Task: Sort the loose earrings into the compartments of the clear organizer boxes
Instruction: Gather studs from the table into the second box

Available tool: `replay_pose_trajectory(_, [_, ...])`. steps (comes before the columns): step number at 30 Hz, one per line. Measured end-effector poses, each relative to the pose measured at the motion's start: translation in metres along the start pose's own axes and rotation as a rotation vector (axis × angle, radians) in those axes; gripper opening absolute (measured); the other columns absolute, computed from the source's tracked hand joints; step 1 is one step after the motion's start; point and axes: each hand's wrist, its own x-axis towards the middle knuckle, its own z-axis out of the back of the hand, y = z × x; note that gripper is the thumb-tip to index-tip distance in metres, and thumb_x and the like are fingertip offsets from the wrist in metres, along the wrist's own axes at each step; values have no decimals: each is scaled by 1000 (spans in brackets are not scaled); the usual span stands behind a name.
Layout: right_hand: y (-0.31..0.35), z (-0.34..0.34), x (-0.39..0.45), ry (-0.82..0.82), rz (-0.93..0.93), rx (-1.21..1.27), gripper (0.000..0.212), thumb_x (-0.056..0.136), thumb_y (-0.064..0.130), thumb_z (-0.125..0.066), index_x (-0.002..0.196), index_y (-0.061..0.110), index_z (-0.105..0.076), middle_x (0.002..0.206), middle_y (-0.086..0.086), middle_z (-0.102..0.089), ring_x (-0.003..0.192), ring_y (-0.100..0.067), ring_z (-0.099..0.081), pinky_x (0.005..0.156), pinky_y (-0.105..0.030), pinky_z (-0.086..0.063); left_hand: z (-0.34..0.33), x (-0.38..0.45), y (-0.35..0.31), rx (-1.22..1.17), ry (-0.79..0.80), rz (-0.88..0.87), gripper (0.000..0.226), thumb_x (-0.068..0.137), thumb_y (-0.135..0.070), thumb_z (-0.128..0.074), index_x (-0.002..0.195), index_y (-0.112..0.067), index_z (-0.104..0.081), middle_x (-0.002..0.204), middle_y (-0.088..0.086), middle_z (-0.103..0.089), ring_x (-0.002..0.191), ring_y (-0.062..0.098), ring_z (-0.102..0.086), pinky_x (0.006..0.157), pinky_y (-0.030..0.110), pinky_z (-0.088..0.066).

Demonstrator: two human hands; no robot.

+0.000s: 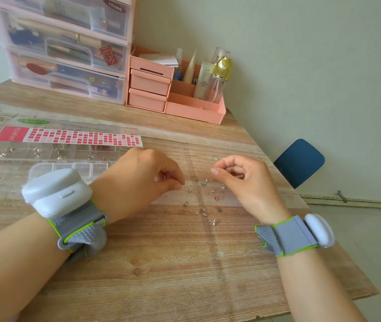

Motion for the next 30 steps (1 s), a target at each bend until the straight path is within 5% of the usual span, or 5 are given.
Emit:
replay_pose_trajectory(6, [10,-2,-1,158,78,156,12,84,9,-64,87,19,-70,83,3,-72,80,-8,-64,78,-21,-49,-2,2,3,-71,-98,24,14,81,-18,-65,92,-26,-70,76,-12,-65,69,-1,-58,63,1,-40])
replay_pose_trajectory(11, [15,-5,-4,253,85,329,12,74,19,-66,86,18,-60,74,3,-69,76,-10,-63,71,-20,-47,-2,2,1,-113,-148,-3,15,82,-16,-65,92,-25,-70,77,-13,-65,81,2,-57,67,3,-41])
replay_pose_trajectory(16, [20,-6,-5,264,52,447,27,66,14,-67,81,13,-44,65,0,-69,68,-10,-66,70,-19,-49,-2,2,-4,-135,-169,-93,13,81,-13,-65,88,-22,-71,79,-9,-66,82,0,-55,67,5,-42])
replay_pose_trajectory(23, [23,-6,-6,269,49,483,32,64,9,-68,78,11,-40,63,-2,-70,65,-12,-67,67,-19,-51,-3,3,-6,-131,-131,-149,7,79,-15,-66,83,-20,-71,77,-10,-64,84,6,-55,71,18,-45])
replay_pose_trajectory(30, [24,-6,-6,280,41,483,33,64,12,-69,78,12,-39,62,-3,-69,63,-11,-66,63,-17,-48,-5,4,-5,-74,-105,-203,4,81,-15,-65,84,-17,-67,78,-6,-61,88,7,-50,72,13,-40])
